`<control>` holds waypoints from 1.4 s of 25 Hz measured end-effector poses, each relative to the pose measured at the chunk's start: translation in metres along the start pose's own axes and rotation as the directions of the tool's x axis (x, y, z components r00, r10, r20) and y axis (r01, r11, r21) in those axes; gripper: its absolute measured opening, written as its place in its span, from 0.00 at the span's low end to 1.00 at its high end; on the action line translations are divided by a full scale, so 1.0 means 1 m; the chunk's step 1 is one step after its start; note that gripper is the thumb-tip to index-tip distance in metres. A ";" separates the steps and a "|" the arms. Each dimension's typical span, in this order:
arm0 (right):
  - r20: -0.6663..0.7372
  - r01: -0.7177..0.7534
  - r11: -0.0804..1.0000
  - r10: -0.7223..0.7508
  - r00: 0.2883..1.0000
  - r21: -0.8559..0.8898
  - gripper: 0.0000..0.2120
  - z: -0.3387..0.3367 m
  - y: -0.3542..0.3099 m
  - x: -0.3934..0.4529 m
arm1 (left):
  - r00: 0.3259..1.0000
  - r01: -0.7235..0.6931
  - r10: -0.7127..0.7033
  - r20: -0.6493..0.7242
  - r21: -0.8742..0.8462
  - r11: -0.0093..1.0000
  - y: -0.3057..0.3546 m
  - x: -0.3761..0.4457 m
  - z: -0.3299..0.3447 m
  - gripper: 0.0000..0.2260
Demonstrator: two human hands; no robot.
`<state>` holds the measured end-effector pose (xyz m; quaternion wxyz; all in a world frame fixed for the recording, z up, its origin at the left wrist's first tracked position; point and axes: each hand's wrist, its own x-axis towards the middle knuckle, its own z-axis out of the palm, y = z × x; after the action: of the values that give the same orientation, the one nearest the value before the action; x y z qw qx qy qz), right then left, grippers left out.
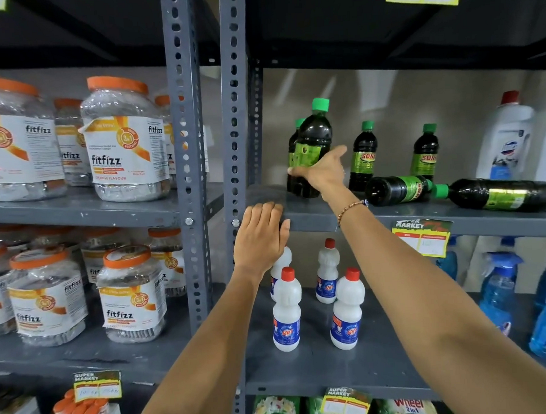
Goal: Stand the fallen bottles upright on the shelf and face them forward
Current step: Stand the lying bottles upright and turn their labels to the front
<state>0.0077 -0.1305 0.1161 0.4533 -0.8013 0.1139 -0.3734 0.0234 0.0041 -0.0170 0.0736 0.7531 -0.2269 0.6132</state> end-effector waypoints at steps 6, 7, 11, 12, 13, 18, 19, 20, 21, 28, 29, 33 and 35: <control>0.011 0.069 0.995 -0.069 0.998 -0.076 0.41 0.015 0.024 0.002 | 1.000 0.000 0.000 0.006 -0.035 0.999 0.000 0.001 0.000 0.16; 0.018 0.081 0.993 -0.080 0.997 -0.080 0.42 0.015 0.026 0.003 | 1.000 0.004 -0.004 0.010 -0.040 0.999 0.000 0.001 0.000 0.17; 0.064 0.024 1.000 -0.025 0.998 0.014 0.45 0.012 0.027 0.005 | 1.000 0.022 -0.021 0.015 -0.061 0.998 0.001 0.001 -0.002 0.17; 0.105 -0.022 0.996 0.012 0.994 0.087 0.43 0.012 0.028 0.005 | 1.000 0.025 -0.024 0.015 -0.064 0.998 0.001 0.000 -0.002 0.17; 0.160 -0.070 0.983 0.043 0.986 0.167 0.40 0.011 0.028 0.004 | 0.999 0.029 -0.028 0.019 -0.065 0.997 0.002 0.000 -0.001 0.17; 0.137 -0.058 0.997 0.050 0.989 0.059 0.35 0.009 0.028 0.001 | 0.999 0.038 -0.035 0.039 -0.070 0.997 0.002 -0.001 -0.001 0.22; 0.097 -0.024 1.000 0.023 0.995 0.004 0.37 0.010 0.028 0.001 | 0.999 0.038 -0.035 0.036 -0.074 0.997 0.002 -0.001 -0.002 0.22; 0.077 -0.003 0.999 0.005 0.997 -0.035 0.39 0.010 0.027 0.000 | 0.999 0.039 -0.036 0.034 -0.077 0.996 0.002 -0.001 -0.002 0.22; 0.080 0.003 0.999 0.001 0.997 -0.045 0.40 0.011 0.027 0.000 | 0.999 0.040 -0.037 0.036 -0.075 0.996 0.002 -0.001 -0.003 0.22; 0.097 -0.003 0.998 0.009 0.995 -0.062 0.38 0.010 0.028 0.001 | 0.999 0.019 -0.018 0.032 -0.030 0.999 0.002 -0.001 -0.001 0.22; 0.086 0.007 0.996 0.001 0.996 -0.088 0.40 0.011 0.028 0.001 | 0.999 0.019 -0.018 0.028 -0.028 0.999 0.002 -0.001 -0.001 0.22; 0.170 -0.053 0.999 0.052 0.984 0.002 0.34 0.010 0.028 0.003 | 1.000 0.021 -0.020 0.015 -0.040 0.999 0.002 -0.001 -0.002 0.22; 0.156 -0.049 0.998 0.053 0.986 -0.026 0.36 0.011 0.030 0.003 | 1.000 0.018 -0.018 0.010 -0.039 0.999 0.002 -0.001 -0.002 0.21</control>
<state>0.0218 -0.1419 0.0904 0.4612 -0.8301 0.1025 -0.2963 0.0203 0.0031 -0.0175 0.0929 0.7564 -0.2326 0.6043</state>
